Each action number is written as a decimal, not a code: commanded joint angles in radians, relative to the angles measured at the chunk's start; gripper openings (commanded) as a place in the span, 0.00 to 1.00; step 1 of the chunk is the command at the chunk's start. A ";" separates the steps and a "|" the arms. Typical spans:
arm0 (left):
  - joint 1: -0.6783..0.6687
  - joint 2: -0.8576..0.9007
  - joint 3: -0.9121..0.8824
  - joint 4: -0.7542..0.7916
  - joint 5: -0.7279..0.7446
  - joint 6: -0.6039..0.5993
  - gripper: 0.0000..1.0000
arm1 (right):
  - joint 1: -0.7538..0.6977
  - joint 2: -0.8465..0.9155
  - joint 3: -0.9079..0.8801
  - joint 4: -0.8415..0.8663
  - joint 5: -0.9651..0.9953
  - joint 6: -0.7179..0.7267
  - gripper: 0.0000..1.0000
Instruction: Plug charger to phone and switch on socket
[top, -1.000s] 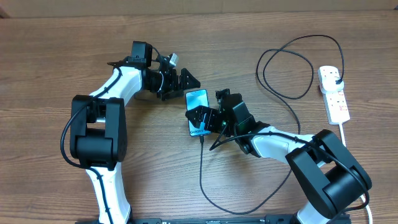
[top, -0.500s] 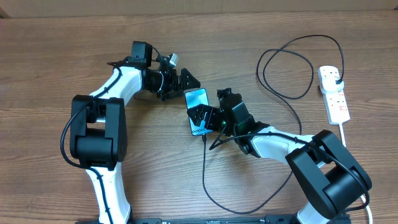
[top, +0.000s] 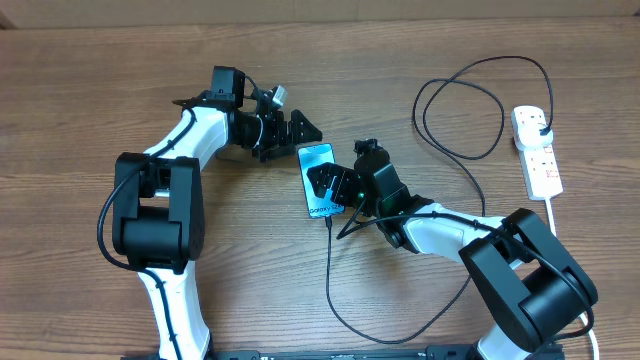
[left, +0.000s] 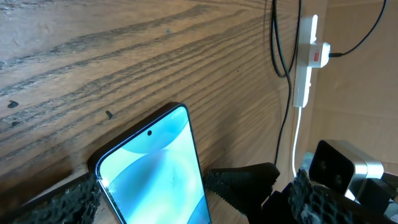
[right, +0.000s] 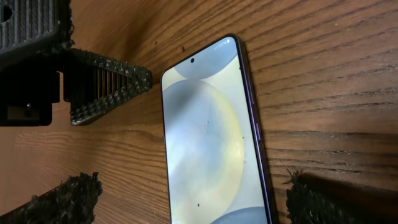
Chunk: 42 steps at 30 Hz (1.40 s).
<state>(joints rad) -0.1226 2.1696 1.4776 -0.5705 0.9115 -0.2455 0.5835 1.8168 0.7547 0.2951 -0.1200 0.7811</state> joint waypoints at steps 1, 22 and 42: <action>-0.001 0.009 0.002 0.003 -0.002 -0.010 1.00 | -0.006 0.048 -0.034 -0.034 0.037 -0.003 1.00; -0.002 0.009 0.002 0.002 -0.143 -0.010 1.00 | -0.011 0.048 -0.034 -0.038 0.046 -0.004 1.00; -0.002 0.009 0.002 0.003 -0.346 -0.010 1.00 | -0.027 0.048 -0.034 -0.027 0.092 0.004 1.00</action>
<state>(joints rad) -0.1291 2.1612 1.4868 -0.5598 0.6746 -0.2562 0.5682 1.8168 0.7547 0.2970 -0.0605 0.7723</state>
